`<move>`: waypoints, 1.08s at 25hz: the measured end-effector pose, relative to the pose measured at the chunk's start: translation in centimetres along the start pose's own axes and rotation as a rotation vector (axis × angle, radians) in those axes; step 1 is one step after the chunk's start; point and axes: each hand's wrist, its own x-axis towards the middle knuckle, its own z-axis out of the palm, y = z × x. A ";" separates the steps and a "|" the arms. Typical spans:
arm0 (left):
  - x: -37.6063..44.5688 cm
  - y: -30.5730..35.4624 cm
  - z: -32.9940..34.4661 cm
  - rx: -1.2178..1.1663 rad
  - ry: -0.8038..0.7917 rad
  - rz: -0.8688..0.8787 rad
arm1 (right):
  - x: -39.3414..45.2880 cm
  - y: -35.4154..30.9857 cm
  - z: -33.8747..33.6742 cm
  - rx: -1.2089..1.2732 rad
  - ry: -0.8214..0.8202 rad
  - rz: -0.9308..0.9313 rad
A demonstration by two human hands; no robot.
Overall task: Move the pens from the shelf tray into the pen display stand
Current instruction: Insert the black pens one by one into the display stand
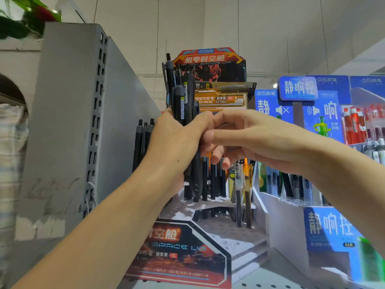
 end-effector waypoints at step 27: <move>0.3 -1.3 2.7 0.063 0.099 -0.152 | 0.4 1.4 0.4 0.318 0.215 0.217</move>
